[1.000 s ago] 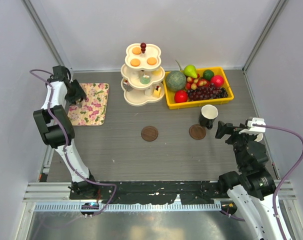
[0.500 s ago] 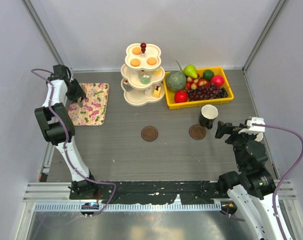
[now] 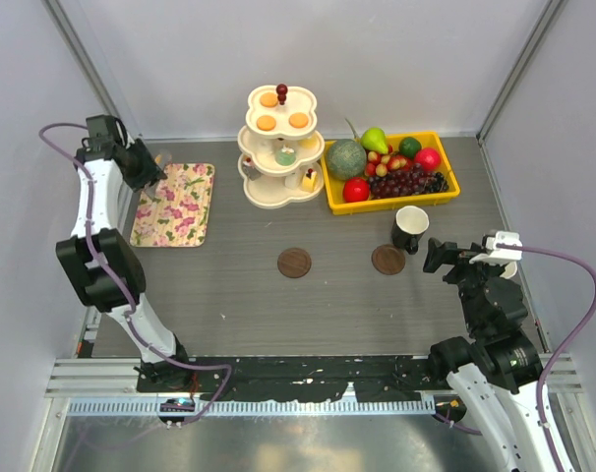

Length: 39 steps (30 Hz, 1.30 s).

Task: Serve the afternoon tea

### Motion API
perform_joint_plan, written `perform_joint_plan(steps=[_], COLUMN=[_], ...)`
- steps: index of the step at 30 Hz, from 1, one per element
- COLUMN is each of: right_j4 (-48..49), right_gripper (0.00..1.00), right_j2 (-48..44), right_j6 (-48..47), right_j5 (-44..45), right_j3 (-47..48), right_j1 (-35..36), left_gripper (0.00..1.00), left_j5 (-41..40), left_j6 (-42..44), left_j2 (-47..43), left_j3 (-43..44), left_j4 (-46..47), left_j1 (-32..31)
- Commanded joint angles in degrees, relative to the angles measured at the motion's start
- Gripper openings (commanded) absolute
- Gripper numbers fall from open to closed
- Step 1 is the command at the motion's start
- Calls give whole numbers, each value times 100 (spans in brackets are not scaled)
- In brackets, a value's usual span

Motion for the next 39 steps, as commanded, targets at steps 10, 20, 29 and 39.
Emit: perform_joint_plan(steps=[10, 20, 29, 39], right_j4=[201, 201, 201, 201], right_gripper=[98, 98, 98, 98], right_j2=[-201, -245, -236, -245], right_j6=[-12, -12, -12, -21], right_j5=[-6, 12, 29, 47], right_j3=[45, 45, 45, 37], right_j1=[21, 30, 21, 12], left_gripper=[34, 34, 33, 33], left_j5=[422, 203, -131, -614], left_j6=[-314, -393, -51, 757], left_j2=[-1465, -1834, -1624, -693], left_j3=[213, 785, 1198, 2120], left_j4=[434, 750, 1137, 1085], left_j1=[-974, -2046, -2952, -3743])
